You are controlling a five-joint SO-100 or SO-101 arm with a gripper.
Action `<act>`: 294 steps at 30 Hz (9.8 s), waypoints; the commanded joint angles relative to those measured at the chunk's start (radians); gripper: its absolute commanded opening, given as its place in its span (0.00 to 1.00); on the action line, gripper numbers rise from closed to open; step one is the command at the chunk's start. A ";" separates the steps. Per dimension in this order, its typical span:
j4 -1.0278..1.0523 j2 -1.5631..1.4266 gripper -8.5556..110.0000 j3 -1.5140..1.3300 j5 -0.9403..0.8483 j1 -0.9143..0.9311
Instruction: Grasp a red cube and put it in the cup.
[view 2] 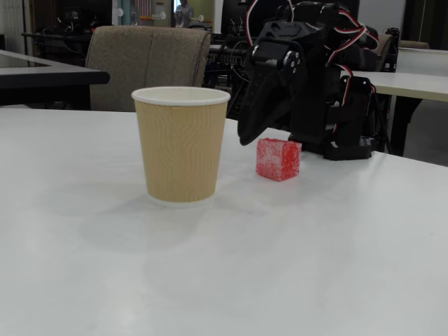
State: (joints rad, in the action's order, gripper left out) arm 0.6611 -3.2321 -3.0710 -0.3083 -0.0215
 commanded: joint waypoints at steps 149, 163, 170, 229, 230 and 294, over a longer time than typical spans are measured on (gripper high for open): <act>0.015 -0.017 0.29 -0.075 -1.591 0.071; 0.066 -0.015 0.29 -0.075 -1.594 -0.046; 0.201 -0.015 0.29 -0.075 -1.605 -0.032; 0.373 -0.018 0.09 -0.075 -1.634 0.140; 0.344 -0.018 0.09 -0.075 -1.634 0.132; -0.385 -0.017 0.07 -0.075 -1.588 0.319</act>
State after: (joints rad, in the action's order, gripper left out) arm 0.4525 -3.2336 -3.0710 -1.9420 0.3267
